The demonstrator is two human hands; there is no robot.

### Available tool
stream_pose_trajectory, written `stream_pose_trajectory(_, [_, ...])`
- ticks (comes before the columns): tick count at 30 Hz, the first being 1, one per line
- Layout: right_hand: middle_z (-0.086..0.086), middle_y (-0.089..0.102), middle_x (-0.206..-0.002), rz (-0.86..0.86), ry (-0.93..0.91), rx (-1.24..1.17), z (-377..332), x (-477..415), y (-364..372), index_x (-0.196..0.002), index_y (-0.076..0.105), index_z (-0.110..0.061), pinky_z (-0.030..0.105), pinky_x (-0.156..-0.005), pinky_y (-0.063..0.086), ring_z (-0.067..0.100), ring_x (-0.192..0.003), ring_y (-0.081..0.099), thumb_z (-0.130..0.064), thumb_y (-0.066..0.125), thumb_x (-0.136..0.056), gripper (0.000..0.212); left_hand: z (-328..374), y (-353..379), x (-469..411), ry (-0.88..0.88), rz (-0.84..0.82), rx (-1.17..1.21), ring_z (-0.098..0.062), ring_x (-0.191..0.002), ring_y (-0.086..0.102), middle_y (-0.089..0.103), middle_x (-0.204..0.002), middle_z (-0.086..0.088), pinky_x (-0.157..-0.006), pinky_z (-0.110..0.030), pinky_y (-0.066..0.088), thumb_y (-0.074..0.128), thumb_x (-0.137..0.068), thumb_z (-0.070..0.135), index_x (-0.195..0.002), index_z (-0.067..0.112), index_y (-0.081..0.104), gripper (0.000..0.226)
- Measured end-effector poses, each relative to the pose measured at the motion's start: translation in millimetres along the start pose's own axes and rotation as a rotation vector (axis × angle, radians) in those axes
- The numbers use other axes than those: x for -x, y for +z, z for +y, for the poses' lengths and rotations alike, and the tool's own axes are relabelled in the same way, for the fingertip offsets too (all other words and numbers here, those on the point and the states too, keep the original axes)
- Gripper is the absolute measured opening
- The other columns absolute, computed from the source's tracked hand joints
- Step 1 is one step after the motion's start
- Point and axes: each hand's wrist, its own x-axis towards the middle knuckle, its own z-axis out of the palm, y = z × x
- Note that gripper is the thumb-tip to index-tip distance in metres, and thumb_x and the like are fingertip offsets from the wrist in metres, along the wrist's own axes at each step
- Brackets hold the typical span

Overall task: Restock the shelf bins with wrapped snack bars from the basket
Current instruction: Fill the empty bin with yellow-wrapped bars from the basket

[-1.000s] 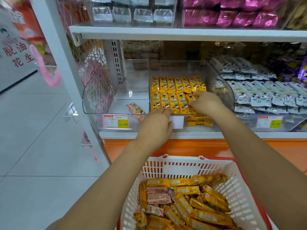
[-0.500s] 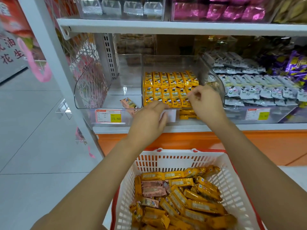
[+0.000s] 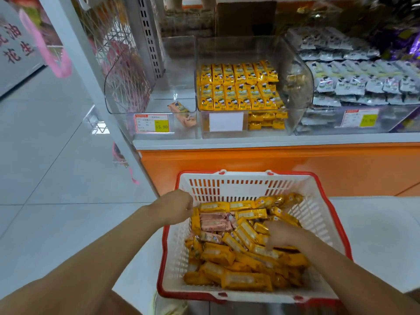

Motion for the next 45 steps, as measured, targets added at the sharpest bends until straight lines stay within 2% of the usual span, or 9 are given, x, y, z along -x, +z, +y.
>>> stream_pose_trajectory(3, [0.011,0.053,-0.122,-0.039,0.105,-0.038,10.7,-14.4,27.2,-0.152,0.008,-0.007,0.024,-0.054,0.042,0.021,-0.092,0.058,-0.021,0.067,-0.084,0.091,-15.4,6.0,2.1,-0.036,0.022,0.055,-0.021,-0.081,0.060,0.067,-0.090,-0.009,-0.077,-0.034,0.050,0.048,-0.095,0.023,-0.091,0.006,0.067,0.026])
stream_pose_trajectory(7, [0.010,0.047,-0.132,-0.012,0.144,-0.107,30.9,-32.7,41.7,-0.143,0.028,-0.008,0.034,-0.084,0.049,0.027,-0.116,0.051,-0.034,0.070,-0.074,0.085,-26.9,14.9,0.8,-0.087,-0.022,0.110,-0.023,-0.067,0.056,0.060,-0.076,-0.016,-0.071,-0.038,0.051,0.051,-0.093,0.023,-0.080,-0.001,0.066,0.030])
stream_pose_trajectory(17, [0.002,0.054,-0.123,-0.043,0.084,-0.241,28.2,-27.1,29.3,-0.125,0.050,-0.016,0.025,-0.084,0.045,0.019,-0.113,0.054,-0.037,0.075,-0.080,0.056,-17.2,1.6,-9.2,-0.144,-0.118,0.081,-0.012,-0.052,0.036,0.034,-0.056,-0.003,-0.057,-0.023,0.033,0.050,-0.096,0.025,-0.057,0.012,0.043,0.042])
stream_pose_trajectory(21, [-0.002,0.044,-0.093,-0.037,0.037,-0.228,23.6,-21.8,28.6,-0.100,0.044,-0.021,0.023,-0.059,0.033,0.014,-0.084,0.046,-0.031,0.075,-0.080,0.039,-11.3,-2.9,-12.7,-0.156,-0.142,0.061,-0.011,-0.048,0.032,0.033,-0.056,-0.001,-0.052,-0.019,0.027,0.049,-0.098,0.026,-0.059,0.008,0.038,0.043])
stream_pose_trajectory(29, [-0.008,0.043,-0.094,0.183,0.001,-0.372,6.5,-7.6,25.1,-0.136,0.040,-0.010,0.018,-0.051,0.031,0.011,-0.082,0.047,-0.039,0.073,-0.081,0.070,8.5,-9.2,-13.7,-0.132,-0.196,0.039,-0.011,-0.049,0.032,0.033,-0.057,-0.001,-0.051,-0.020,0.027,0.050,-0.097,0.030,-0.056,0.016,0.037,0.045])
stream_pose_trajectory(32, [-0.014,0.035,-0.076,0.325,-0.054,-0.502,-14.4,4.1,7.5,-0.134,0.036,-0.008,0.017,-0.048,0.028,0.007,-0.071,0.044,-0.042,0.071,-0.083,0.070,21.5,-10.6,-11.9,-0.087,-0.221,0.223,-0.017,-0.058,0.050,0.050,-0.063,-0.006,-0.056,-0.022,0.036,0.051,-0.096,0.036,-0.062,0.009,0.051,0.044])
stream_pose_trajectory(36, [-0.012,0.055,-0.076,0.610,-0.197,-0.626,-50.8,36.1,-17.4,-0.107,0.042,-0.017,0.016,-0.045,0.039,0.001,-0.060,0.054,-0.040,0.072,-0.082,0.045,46.8,-10.3,-8.0,-0.079,-0.244,0.737,-0.017,-0.084,0.069,0.071,-0.105,-0.012,-0.074,-0.024,0.057,0.048,-0.089,0.057,-0.111,0.000,0.064,0.063])
stream_pose_trajectory(41, [-0.008,0.058,-0.088,0.813,-0.295,-0.631,-75.3,69.4,-29.9,-0.105,0.037,-0.027,0.019,-0.056,0.045,0.005,-0.075,0.055,-0.047,0.074,-0.077,0.050,65.2,-22.8,-2.2,-0.033,-0.070,1.126,-0.015,-0.082,0.072,0.074,-0.083,-0.008,-0.077,-0.025,0.058,0.068,-0.082,0.039,-0.095,0.002,0.070,0.038])
stream_pose_trajectory(45, [-0.010,0.057,-0.103,0.878,-0.352,-0.676,-68.0,78.9,-39.3,-0.116,0.041,-0.030,0.031,-0.075,0.050,0.008,-0.094,0.055,-0.062,0.066,-0.076,0.057,67.1,-32.7,0.2,-0.004,-0.085,1.404,-0.018,-0.088,0.070,0.072,-0.095,-0.015,-0.081,-0.027,0.057,0.065,-0.088,0.021,-0.088,0.004,0.066,0.017])
